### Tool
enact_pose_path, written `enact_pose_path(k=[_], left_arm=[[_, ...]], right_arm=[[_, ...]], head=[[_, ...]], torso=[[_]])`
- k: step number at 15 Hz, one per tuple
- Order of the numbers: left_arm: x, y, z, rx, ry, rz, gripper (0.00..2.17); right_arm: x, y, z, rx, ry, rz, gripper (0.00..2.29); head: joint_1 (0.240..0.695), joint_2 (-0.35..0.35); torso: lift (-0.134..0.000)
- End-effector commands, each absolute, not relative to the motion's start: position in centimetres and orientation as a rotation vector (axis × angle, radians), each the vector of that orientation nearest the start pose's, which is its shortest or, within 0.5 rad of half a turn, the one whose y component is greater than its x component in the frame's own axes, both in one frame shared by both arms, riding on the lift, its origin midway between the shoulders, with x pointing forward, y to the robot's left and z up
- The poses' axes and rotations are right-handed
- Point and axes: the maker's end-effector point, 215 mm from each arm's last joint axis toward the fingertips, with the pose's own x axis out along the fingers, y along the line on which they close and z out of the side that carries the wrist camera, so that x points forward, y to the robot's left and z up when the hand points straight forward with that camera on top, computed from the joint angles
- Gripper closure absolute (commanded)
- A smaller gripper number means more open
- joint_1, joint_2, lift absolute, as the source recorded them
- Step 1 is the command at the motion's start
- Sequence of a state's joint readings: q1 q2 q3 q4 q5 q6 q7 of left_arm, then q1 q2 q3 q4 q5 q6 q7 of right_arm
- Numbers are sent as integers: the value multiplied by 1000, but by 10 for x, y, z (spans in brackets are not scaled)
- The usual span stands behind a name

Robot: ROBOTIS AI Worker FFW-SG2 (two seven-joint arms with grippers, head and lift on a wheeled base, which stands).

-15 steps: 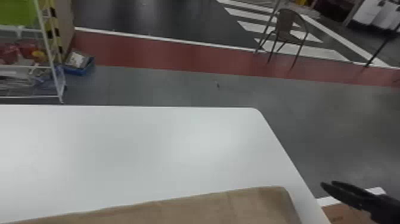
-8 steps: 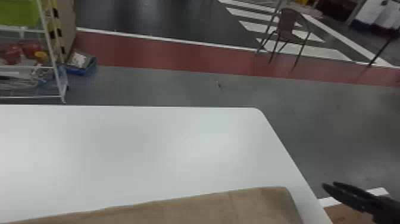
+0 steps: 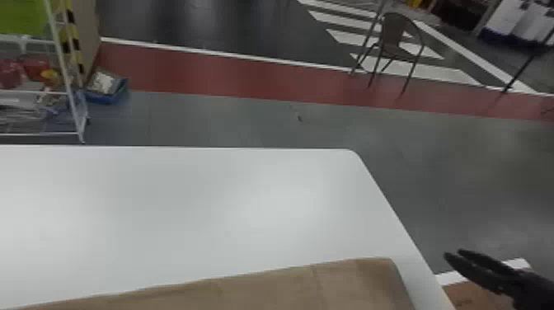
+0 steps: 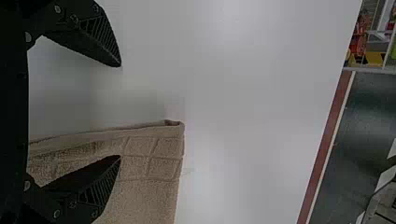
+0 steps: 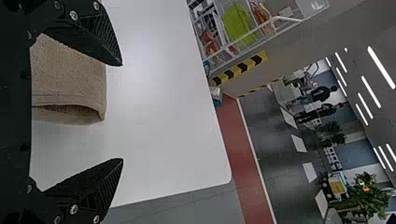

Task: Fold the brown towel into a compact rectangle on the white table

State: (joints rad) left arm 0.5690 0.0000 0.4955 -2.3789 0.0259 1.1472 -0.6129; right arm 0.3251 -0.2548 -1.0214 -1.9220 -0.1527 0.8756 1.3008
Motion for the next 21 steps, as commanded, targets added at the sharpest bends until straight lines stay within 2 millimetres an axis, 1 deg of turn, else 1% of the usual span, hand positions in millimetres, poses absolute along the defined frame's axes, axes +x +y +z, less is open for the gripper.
enact_pose_path(k=[1,5,10,13,15,16,17,18,19,20,21], left_arm=[[292,345,-462,-232,850,-83,275],[287,343,-465,-232,869,-84,292],[278,331,-473,-248,912,-98,333],[278,324,-470,-250,913,-113,336],[278,318,-470,-248,913,-125,691],[279,316,-467,-248,909,-130,1075],[280,315,-465,-248,902,-135,1362],[281,314,-462,-249,896,-137,1585],[282,313,-459,-250,889,-143,1717],[283,311,-457,-255,886,-148,1723],[285,309,-452,-255,874,-154,1838]], right_arm=[[307,-528,-343,336,452,293,174],[305,-530,-341,335,445,292,174],[303,-530,-341,337,446,291,181],[303,-531,-341,336,447,291,181],[302,-531,-341,335,448,291,181],[302,-531,-341,336,448,289,181],[301,-532,-341,336,449,287,181],[301,-533,-342,337,451,286,181],[300,-534,-342,339,450,285,181],[300,-536,-342,333,447,284,181],[299,-536,-343,335,449,282,181]], head=[[695,-342],[695,-349],[695,-350],[695,-350],[695,-350],[695,-350],[695,-350],[695,-350],[695,-350],[695,-350],[695,-350]], torso=[[-123],[-123],[-123],[-123],[-123],[-123],[-123],[-123],[-123],[-123],[-123]])
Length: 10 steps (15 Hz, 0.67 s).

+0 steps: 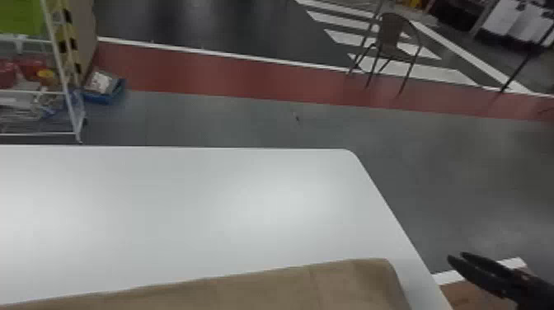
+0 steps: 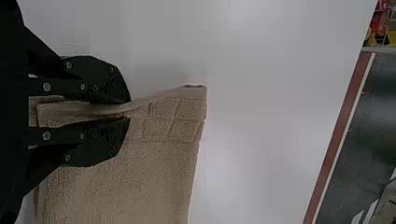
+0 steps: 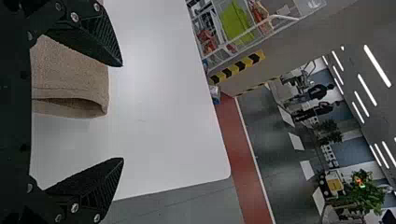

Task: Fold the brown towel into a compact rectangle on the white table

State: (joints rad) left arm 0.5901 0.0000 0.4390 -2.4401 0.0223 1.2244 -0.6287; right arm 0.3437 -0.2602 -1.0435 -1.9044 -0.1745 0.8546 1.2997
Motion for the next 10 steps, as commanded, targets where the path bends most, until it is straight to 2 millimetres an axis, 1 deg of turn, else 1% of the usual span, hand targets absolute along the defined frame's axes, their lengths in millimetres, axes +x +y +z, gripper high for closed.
enact_pose_path(k=[1,7,10], left_arm=[[286,307,-449,-262,871,-160,1848],[296,306,-438,-292,852,-164,1848],[297,305,-433,-349,855,-168,1848]], right_arm=[[299,-536,-344,336,450,281,181],[302,-533,-353,340,454,290,184],[304,-528,-360,341,464,292,188]], head=[[695,-350],[695,-350],[695,-350]], torso=[[-123],[-123],[-123]])
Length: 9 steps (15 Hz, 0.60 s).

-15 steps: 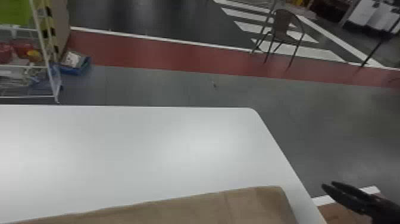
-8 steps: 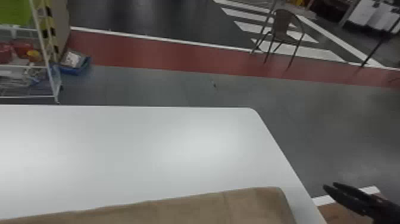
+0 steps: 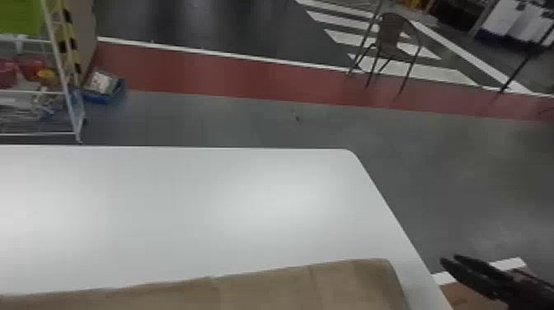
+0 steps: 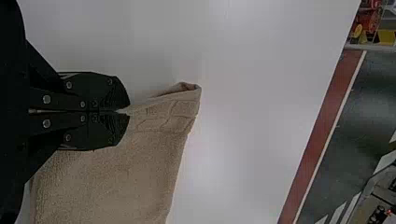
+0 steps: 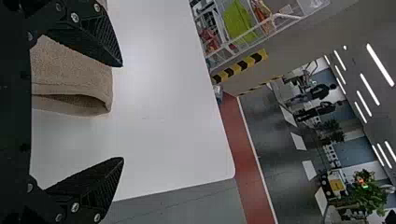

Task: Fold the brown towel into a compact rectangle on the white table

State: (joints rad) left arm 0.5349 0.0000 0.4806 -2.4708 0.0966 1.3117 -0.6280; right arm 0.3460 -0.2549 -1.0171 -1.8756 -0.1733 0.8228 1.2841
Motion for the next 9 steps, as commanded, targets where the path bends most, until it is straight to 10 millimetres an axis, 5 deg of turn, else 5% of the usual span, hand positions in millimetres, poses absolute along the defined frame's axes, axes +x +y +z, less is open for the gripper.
enact_pose_path(k=[1,9], left_arm=[[295,301,-429,-404,856,-187,1848],[289,240,-401,-595,879,-373,1845]], right_arm=[[306,-526,-362,327,462,293,228],[325,-478,-386,318,498,374,397]], head=[[695,-350],[695,-350]], torso=[[-123],[-123]])
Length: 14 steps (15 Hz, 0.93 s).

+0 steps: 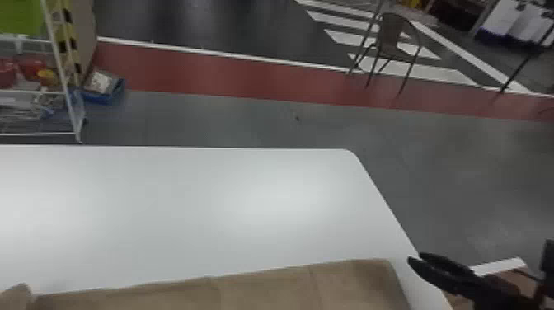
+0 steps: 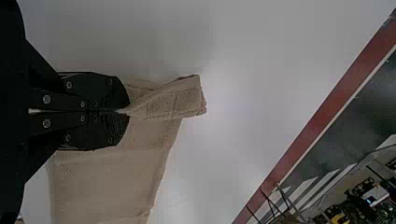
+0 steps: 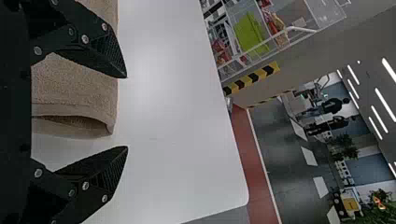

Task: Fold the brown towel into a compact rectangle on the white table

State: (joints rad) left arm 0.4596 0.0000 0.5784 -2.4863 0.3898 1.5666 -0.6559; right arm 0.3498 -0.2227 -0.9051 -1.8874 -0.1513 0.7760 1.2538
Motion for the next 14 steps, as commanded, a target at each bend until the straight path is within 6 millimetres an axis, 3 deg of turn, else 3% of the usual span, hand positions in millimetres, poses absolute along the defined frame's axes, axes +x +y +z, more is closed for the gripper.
enact_pose_path(k=[1,7,14], left_arm=[[293,237,-397,-587,869,-380,1845],[311,224,-380,-576,827,-421,1845],[322,191,-362,-540,798,-495,1845]], right_arm=[[329,-471,-389,312,504,386,397],[341,-432,-399,284,517,459,407],[352,-342,-429,219,603,583,407]], head=[[695,-350],[695,-350],[695,-313]], torso=[[-123],[-123],[-123]])
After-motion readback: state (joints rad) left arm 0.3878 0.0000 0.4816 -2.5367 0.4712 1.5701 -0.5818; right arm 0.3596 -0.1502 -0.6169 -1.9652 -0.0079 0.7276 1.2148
